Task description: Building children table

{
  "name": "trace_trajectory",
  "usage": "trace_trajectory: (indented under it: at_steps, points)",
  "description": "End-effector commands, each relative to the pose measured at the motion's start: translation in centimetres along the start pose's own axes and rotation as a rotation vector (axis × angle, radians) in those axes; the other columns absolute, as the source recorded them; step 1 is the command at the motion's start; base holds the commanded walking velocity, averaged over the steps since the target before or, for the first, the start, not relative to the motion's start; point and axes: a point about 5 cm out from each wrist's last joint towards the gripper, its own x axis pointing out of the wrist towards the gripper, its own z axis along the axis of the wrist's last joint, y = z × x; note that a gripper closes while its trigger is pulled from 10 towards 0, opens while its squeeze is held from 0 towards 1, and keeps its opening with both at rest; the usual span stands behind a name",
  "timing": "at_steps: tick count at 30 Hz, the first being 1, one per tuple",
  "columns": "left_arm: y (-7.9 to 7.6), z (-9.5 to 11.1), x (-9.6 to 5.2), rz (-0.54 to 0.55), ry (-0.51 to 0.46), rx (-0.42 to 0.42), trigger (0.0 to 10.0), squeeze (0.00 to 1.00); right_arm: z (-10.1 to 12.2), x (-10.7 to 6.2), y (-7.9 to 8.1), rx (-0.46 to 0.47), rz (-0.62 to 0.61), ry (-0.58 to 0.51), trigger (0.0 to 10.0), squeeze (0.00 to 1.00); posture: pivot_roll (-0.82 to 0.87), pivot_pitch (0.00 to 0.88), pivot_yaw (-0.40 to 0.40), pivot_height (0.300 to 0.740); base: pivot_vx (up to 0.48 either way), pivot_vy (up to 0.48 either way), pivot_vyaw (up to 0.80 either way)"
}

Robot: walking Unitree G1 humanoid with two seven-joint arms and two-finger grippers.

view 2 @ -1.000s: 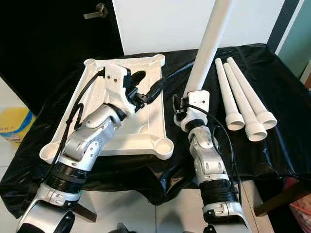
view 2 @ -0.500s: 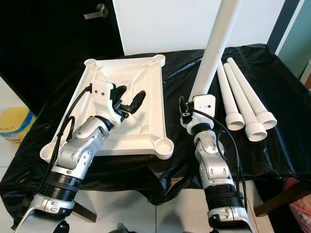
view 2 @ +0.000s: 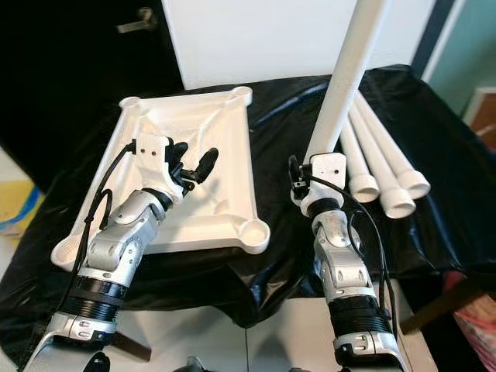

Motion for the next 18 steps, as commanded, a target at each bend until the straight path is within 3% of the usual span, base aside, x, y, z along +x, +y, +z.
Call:
trace_trajectory:
  at_steps: [1, 18]
  points:
    - [0.88, -0.27, -0.07, 0.086, 0.017, 0.001, 10.0, 0.00, 0.08, 0.07, 0.06, -0.003, -0.002, -0.010, 10.0, 0.00, -0.10, 0.000, 0.036, 0.740, 0.000, 0.000, -0.80]
    - [1.36, -0.05, -0.01, 0.088, 0.002, -0.008, 10.0, 0.00, 0.19, -0.30, -0.01, -0.019, 0.003, -0.027, 10.0, 0.00, -0.11, 0.002, 0.050, 0.740, 0.000, 0.000, 0.00]
